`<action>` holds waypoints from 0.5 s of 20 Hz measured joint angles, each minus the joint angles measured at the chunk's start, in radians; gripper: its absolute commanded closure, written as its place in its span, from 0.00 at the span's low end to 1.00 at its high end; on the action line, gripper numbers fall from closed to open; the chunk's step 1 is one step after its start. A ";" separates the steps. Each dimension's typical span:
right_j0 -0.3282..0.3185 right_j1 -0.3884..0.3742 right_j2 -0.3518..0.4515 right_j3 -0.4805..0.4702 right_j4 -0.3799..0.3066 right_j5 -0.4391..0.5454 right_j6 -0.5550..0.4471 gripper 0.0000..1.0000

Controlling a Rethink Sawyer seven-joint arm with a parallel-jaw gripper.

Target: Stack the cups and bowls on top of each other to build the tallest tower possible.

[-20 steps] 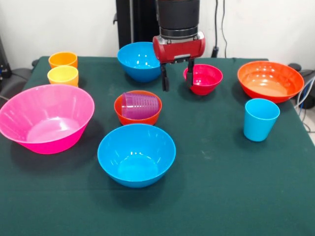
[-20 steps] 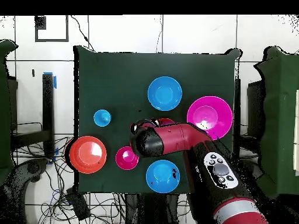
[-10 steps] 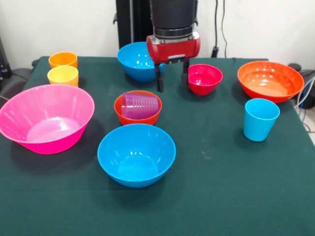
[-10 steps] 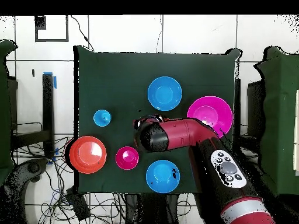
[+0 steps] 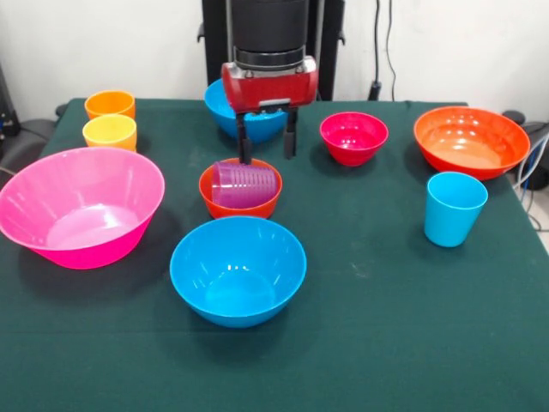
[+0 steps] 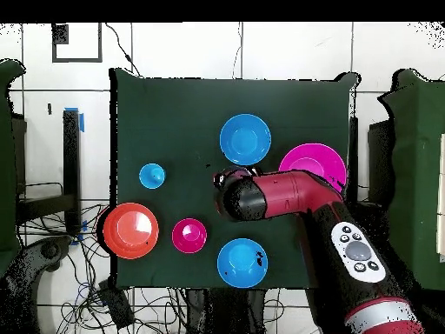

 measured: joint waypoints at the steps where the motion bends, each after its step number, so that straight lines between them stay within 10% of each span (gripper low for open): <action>1: -0.005 0.001 0.003 -0.003 -0.002 0.006 0.000 0.00; 10: -0.104 0.009 0.063 -0.063 -0.030 0.138 0.000 0.00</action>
